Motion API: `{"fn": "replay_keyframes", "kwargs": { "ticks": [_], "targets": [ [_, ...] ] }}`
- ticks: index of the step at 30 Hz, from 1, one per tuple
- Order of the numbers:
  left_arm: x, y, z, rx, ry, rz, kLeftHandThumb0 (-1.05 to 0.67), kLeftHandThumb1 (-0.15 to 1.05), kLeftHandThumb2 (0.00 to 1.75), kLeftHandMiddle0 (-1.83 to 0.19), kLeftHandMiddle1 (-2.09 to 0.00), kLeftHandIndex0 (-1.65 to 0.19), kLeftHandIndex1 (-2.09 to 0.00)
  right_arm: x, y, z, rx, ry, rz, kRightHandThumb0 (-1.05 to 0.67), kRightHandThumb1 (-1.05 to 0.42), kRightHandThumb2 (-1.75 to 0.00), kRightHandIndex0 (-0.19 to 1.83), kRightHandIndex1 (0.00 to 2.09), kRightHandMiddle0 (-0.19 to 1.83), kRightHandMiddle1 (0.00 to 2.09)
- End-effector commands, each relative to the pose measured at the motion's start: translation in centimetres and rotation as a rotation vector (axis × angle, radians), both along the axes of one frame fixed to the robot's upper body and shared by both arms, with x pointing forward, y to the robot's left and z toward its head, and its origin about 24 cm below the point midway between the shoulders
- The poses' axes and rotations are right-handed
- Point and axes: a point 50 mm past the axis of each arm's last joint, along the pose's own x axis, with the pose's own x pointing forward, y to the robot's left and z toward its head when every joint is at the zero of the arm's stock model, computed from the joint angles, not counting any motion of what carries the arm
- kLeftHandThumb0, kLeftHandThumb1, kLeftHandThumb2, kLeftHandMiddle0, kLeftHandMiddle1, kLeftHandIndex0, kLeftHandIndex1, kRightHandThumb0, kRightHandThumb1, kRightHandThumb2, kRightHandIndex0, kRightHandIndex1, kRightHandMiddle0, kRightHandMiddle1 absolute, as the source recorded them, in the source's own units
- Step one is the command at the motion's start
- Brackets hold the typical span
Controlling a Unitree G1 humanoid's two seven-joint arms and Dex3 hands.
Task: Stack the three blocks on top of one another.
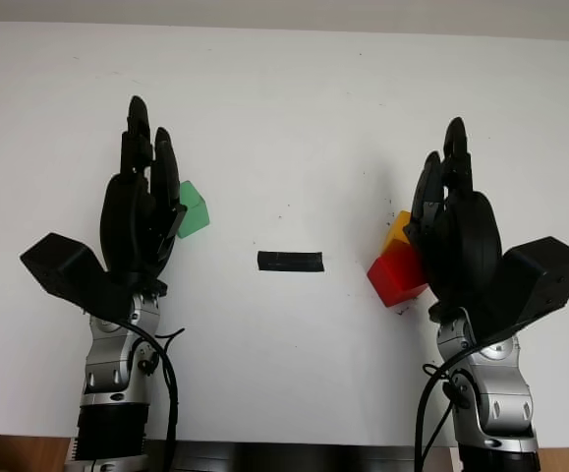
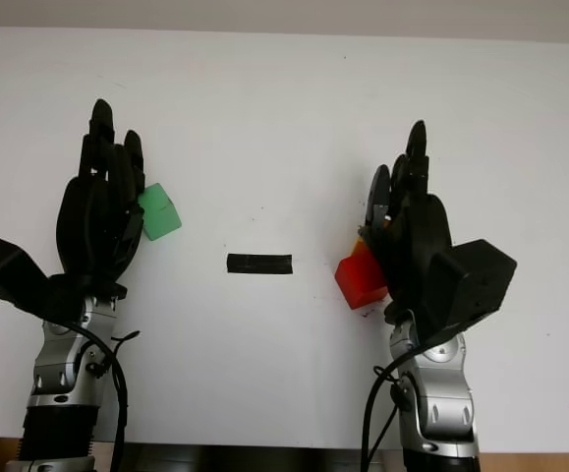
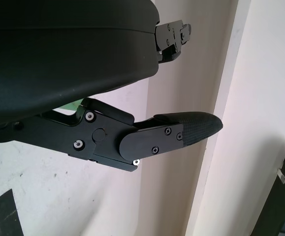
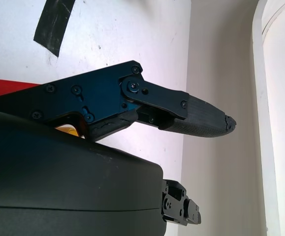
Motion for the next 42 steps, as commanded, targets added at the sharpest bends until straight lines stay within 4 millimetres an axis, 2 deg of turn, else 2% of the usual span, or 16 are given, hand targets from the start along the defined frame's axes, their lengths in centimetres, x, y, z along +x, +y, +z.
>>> {"fn": "replay_keyframes", "kwargs": {
  "ticks": [1, 11, 14, 15, 20, 21, 24, 28, 34, 42],
  "targets": [
    [-0.2, 0.1, -0.2, 0.001, -0.005, -0.003, -0.64, 1.05, 0.57, 0.17, -0.05, 0.17, -0.05, -0.2, -0.1, -0.3, -0.002, 0.002, -0.005, -0.69, -1.05, -0.73, -0.19, 0.00, -0.19, 0.00],
    [-0.3, 0.0, -0.1, 0.005, -0.006, 0.005, -0.65, 1.05, 0.57, 0.16, -0.05, 0.16, -0.05, -0.2, -0.2, -0.1, -0.019, -0.005, 0.001, -0.69, -1.05, -0.73, -0.19, 0.00, -0.19, 0.00],
    [-0.4, 0.0, 0.0, 0.006, -0.018, 0.009, -0.65, 1.05, 0.56, 0.16, -0.06, 0.16, -0.05, -0.1, -1.0, 1.2, -0.058, -0.048, -0.001, -0.68, -1.05, -0.66, -0.19, 0.00, -0.19, 0.00],
    [-0.4, 0.0, 0.1, 0.011, -0.023, 0.011, -0.64, 1.05, 0.56, 0.16, -0.06, 0.16, -0.05, 0.0, -1.4, 1.9, -0.079, -0.071, -0.005, -0.68, -1.05, -0.54, -0.19, 0.00, -0.18, 0.01],
    [-0.6, 0.2, 0.7, 0.047, -0.041, 0.044, -0.65, 1.05, 0.57, 0.15, -0.06, 0.17, -0.05, 0.0, -4.1, 6.3, -0.351, -0.222, 0.022, -0.68, -1.02, -0.13, -0.17, 0.02, -0.06, 0.08],
    [-0.7, 0.3, 0.9, 0.048, -0.045, 0.047, -0.65, 1.05, 0.57, 0.15, -0.06, 0.17, -0.05, -0.1, -4.8, 7.5, -0.470, -0.243, 0.030, -0.67, -1.01, -0.10, -0.17, 0.02, -0.04, 0.09],
    [-0.8, 0.5, 1.1, 0.059, -0.056, 0.062, -0.65, 1.05, 0.56, 0.15, -0.05, 0.17, -0.05, -0.7, -6.7, 11.2, -0.820, -0.258, 0.029, -0.68, -0.88, -0.03, 0.00, 0.11, 0.18, 0.22],
    [-0.7, 0.2, 1.0, 0.053, -0.055, 0.059, -0.64, 1.05, 0.59, 0.18, -0.05, 0.19, -0.04, -1.4, -7.6, 14.0, -1.095, -0.249, 0.073, -0.61, -0.75, -0.04, 0.09, 0.09, 0.38, 0.16],
    [-0.7, -0.2, 1.0, 0.044, -0.056, 0.051, -0.63, 1.05, 0.61, 0.19, -0.04, 0.19, -0.01, -1.7, -7.3, 15.1, -1.343, -0.172, 0.202, -0.59, -0.71, -0.05, 0.08, 0.07, 0.40, 0.11],
    [-0.8, -0.2, 1.3, 0.040, -0.046, 0.060, -0.62, 1.05, 0.65, 0.19, -0.04, 0.19, 0.00, -1.9, -5.4, 13.9, -1.633, -0.100, 0.310, -0.66, -0.77, -0.06, 0.03, 0.04, 0.42, 0.08]
  ]
}}
